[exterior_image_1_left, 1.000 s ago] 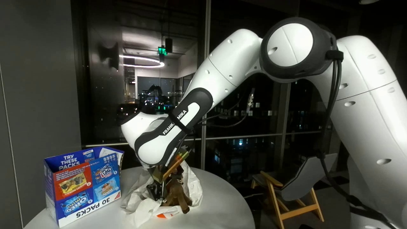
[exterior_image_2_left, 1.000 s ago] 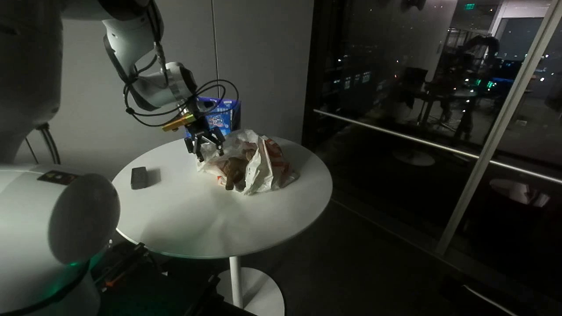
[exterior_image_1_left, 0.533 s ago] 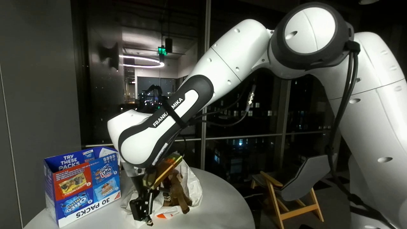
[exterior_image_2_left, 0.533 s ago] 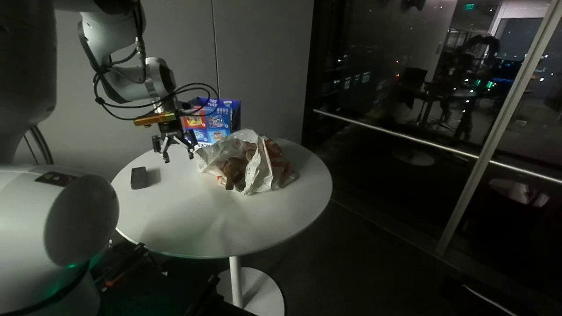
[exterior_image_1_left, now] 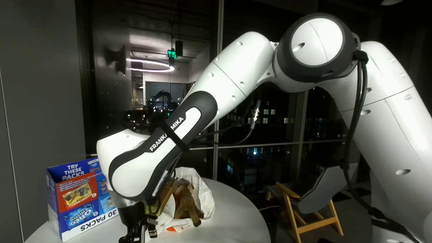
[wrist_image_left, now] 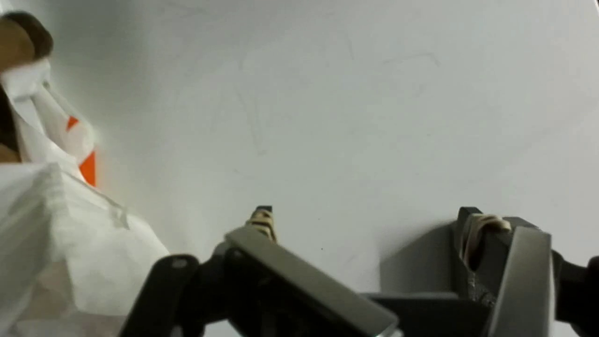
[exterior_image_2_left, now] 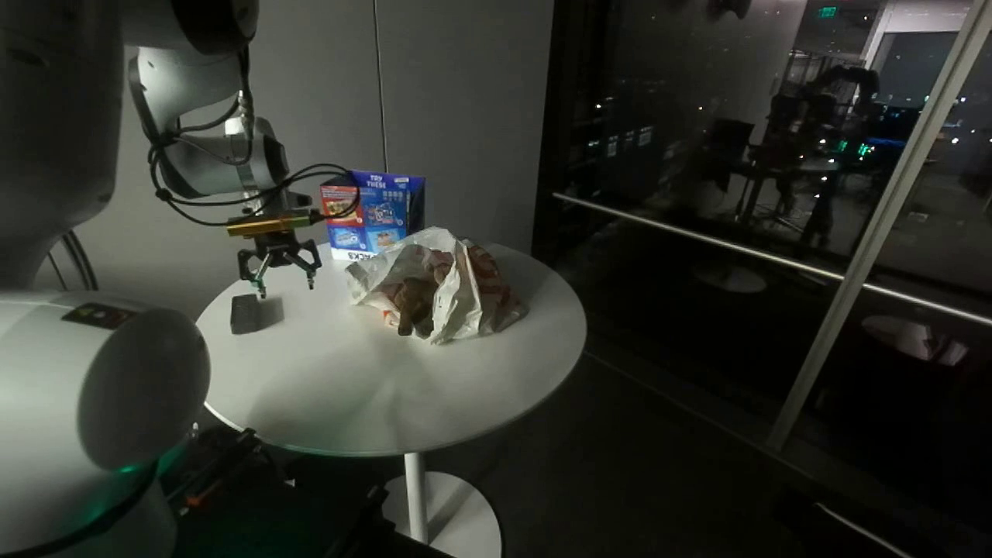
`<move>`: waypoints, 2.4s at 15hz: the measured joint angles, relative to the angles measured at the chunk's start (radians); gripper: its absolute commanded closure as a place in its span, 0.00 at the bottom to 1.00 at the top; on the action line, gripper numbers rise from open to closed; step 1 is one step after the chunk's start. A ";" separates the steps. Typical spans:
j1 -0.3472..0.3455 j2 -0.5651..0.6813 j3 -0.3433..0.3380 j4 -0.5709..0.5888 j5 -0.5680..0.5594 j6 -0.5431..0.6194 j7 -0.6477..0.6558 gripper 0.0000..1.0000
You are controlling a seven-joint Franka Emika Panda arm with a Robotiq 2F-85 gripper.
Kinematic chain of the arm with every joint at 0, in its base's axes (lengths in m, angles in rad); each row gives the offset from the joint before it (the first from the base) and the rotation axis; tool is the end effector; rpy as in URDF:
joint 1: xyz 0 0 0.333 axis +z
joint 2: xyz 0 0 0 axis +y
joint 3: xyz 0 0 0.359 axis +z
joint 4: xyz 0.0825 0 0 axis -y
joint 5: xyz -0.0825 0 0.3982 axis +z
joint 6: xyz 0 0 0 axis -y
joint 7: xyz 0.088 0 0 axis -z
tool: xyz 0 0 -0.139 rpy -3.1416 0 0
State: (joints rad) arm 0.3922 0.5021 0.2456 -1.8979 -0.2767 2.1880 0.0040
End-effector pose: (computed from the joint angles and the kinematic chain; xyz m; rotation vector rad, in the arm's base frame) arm 0.5234 0.3593 0.2241 2.7542 1.1617 -0.2249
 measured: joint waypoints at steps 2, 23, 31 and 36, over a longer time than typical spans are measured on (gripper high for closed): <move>0.000 0.053 0.007 0.035 0.000 0.043 -0.093 0.00; -0.044 0.332 0.155 0.291 0.138 0.107 -0.541 0.00; -0.052 0.336 0.189 0.304 0.242 0.082 -0.540 0.00; -0.065 0.341 0.188 0.306 0.261 0.043 -0.539 0.00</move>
State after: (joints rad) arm 0.3271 0.8433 0.4337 -1.5921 -0.0155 2.2307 -0.5351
